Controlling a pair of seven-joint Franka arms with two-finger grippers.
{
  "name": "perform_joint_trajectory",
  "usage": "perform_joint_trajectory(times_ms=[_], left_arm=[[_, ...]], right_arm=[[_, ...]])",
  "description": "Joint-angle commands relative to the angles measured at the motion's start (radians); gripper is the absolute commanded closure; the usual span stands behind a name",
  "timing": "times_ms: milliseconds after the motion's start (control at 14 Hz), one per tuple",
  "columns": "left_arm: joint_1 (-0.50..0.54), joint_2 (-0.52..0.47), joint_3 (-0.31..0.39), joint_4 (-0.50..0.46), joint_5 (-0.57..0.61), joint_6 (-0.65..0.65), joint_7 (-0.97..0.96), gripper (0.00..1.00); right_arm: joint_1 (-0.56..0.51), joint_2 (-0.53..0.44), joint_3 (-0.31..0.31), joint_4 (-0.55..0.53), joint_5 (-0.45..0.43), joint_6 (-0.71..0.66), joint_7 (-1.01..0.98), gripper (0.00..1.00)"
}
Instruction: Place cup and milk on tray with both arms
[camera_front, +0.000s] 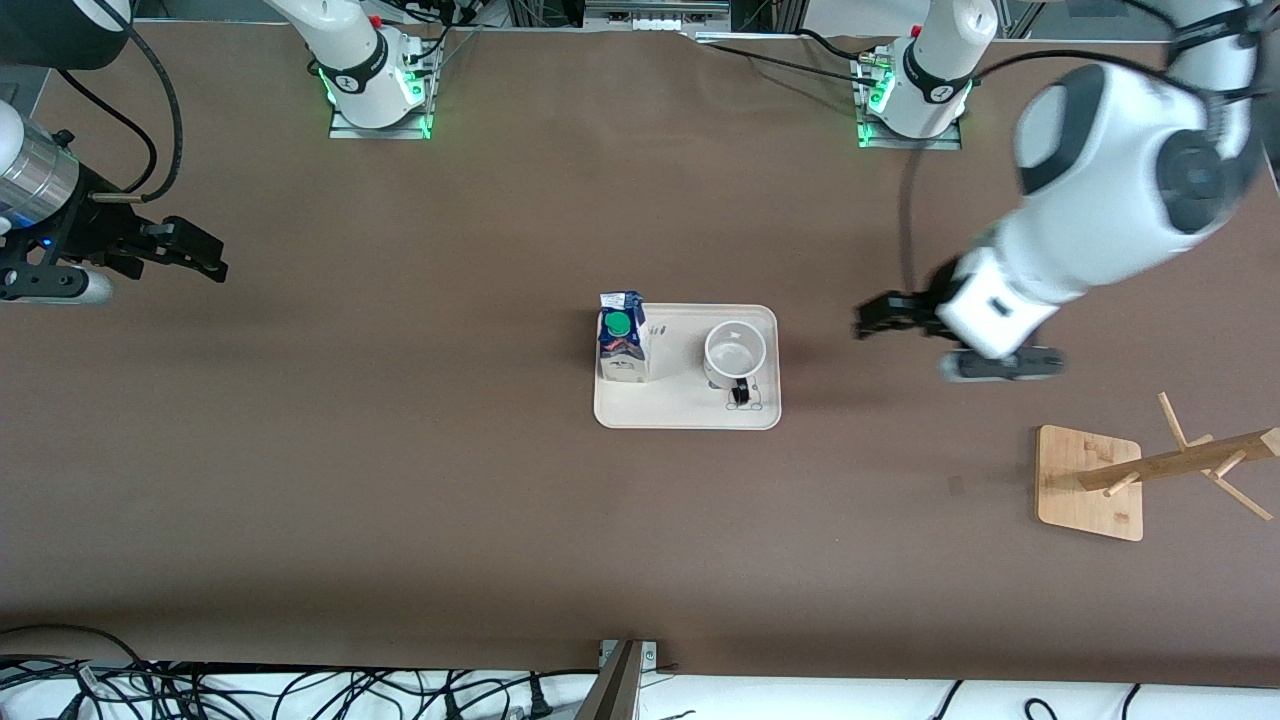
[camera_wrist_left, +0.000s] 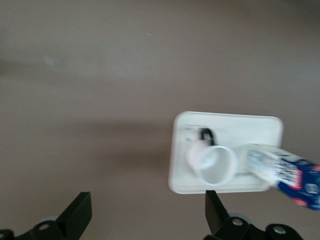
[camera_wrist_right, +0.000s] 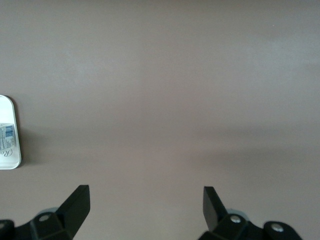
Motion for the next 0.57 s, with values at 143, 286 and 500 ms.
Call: perform_joint_trajectory(times_ms=[143, 286, 500], left_arm=[[0.092, -0.072, 0.019, -0.036, 0.164, -0.006, 0.081, 0.0], [0.092, -0.104, 0.091, -0.031, 0.162, -0.029, 0.165, 0.0], [0.092, -0.172, 0.128, -0.025, 0.147, -0.124, 0.256, 0.0]], right_arm=[[-0.01, 0.004, 0.009, 0.019, -0.003, -0.013, -0.013, 0.0], [-0.009, 0.004, 0.009, 0.019, -0.003, -0.015, -0.011, 0.0], [-0.009, 0.004, 0.009, 0.019, -0.003, -0.015, -0.011, 0.0]])
